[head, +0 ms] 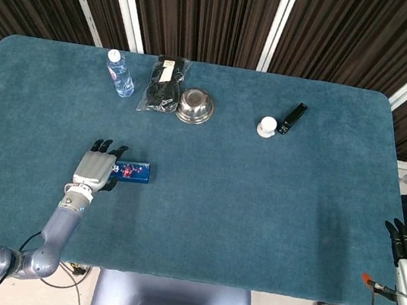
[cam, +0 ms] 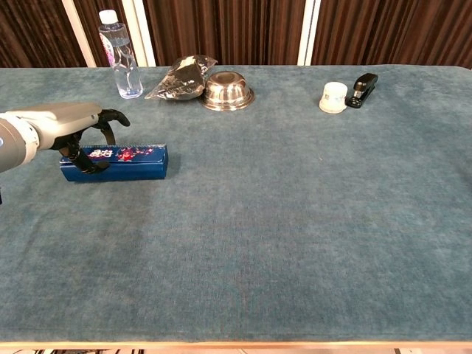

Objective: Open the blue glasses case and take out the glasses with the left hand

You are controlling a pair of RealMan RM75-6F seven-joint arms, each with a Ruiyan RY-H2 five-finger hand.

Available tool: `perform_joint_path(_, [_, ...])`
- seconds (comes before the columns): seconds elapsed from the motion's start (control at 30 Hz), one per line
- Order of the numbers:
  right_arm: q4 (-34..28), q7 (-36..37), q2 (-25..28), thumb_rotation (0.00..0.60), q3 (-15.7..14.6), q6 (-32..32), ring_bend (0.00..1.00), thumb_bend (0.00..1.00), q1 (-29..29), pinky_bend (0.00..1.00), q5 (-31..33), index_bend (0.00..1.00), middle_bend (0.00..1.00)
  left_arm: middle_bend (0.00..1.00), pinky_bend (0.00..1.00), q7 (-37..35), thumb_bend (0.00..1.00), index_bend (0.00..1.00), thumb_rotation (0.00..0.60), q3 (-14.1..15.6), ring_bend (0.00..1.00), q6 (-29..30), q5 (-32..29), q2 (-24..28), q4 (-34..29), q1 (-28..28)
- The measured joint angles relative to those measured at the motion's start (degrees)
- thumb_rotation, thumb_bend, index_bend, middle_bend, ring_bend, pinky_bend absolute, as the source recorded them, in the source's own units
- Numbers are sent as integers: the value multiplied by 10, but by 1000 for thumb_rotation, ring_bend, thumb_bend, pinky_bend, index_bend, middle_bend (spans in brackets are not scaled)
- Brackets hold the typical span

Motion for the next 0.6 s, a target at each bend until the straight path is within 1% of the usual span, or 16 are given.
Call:
perform_joint_path(0.17, [0, -1, 0, 600, 0, 1, 0, 141, 0, 212, 0, 0, 0, 368, 31, -13, 790, 120, 600, 3, 23, -9, 12, 5, 0, 1])
perform_joint_path(0.47, [0, -1, 0, 600, 0, -1, 0, 141, 0, 212, 1, 0, 0, 377, 31, -16, 790, 120, 600, 12, 23, -27, 12, 14, 0, 1])
perform_joint_path(0.6, [0, -1, 0, 600, 0, 0, 0, 143, 0, 213, 1, 0, 0, 377, 31, -22, 748, 120, 600, 16, 24, -33, 15, 17, 0, 0])
